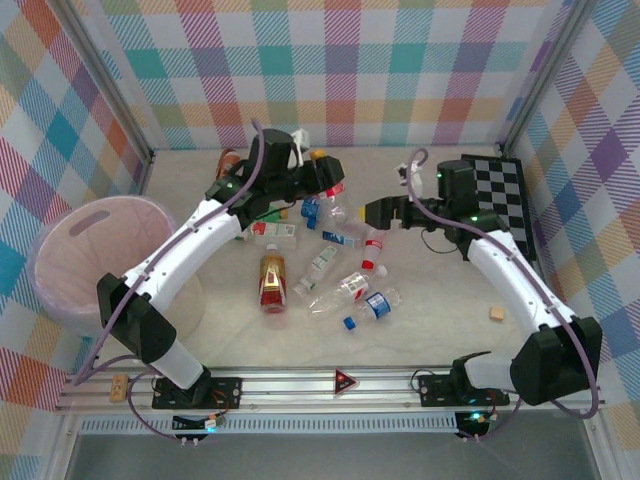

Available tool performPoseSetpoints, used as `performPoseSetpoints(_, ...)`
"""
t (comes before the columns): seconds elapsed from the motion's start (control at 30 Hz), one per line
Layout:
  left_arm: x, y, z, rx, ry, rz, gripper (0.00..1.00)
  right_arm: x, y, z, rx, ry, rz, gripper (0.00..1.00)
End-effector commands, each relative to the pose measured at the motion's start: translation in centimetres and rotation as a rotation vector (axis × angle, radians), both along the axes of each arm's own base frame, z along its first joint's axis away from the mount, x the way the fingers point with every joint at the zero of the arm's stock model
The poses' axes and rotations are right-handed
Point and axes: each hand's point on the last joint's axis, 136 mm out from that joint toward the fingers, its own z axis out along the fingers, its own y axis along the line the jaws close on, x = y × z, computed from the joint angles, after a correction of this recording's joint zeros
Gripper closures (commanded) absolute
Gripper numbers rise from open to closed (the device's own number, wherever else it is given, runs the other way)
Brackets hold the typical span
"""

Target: Put the plastic bottles in the bin

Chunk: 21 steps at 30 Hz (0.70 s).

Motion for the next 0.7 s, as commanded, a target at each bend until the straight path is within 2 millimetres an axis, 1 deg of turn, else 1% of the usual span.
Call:
performPoseSetpoints(0.0,0.5,4.1,3.1,0.073,-0.066,0.057,0.56,-0.5,-1.7,-1.0,-0.062,0.047,-0.043,0.0)
performPoseSetpoints(0.1,0.1,8.8,4.9,0.173,-0.097,0.144,0.57,-0.5,-2.7,-2.6,-0.082,0.085,-0.075,0.0)
performPoseSetpoints(0.23,-1.6,15.2,6.4,0.2,-0.088,0.252,0.6,-0.5,-2.9,-4.1,-0.094,0.12,-0.084,0.01)
performPoseSetpoints(0.37,-4.6,21.9,8.0,0.296,-0.106,0.396,0.62,0.0,-3.1,-4.8,-0.109,0.14,-0.094,0.01)
performPoseSetpoints(0.47,-6.9,26.1,8.6,0.334,-0.09,0.488,0.64,0.3,-3.0,-4.9,-0.111,0.15,-0.093,0.01)
performPoseSetpoints(0.57,-8.9,29.8,8.8,0.362,-0.079,0.588,0.66,0.5,-2.9,-4.9,-0.104,0.156,-0.091,0.02)
performPoseSetpoints(0.63,-9.4,31.4,8.6,0.34,-0.068,0.632,0.7,0.5,-2.9,-5.0,-0.106,0.161,-0.092,0.02)
performPoseSetpoints(0.67,-9.5,31.8,8.4,0.302,-0.061,0.634,0.72,0.5,-2.9,-4.9,-0.108,0.163,-0.094,0.02)
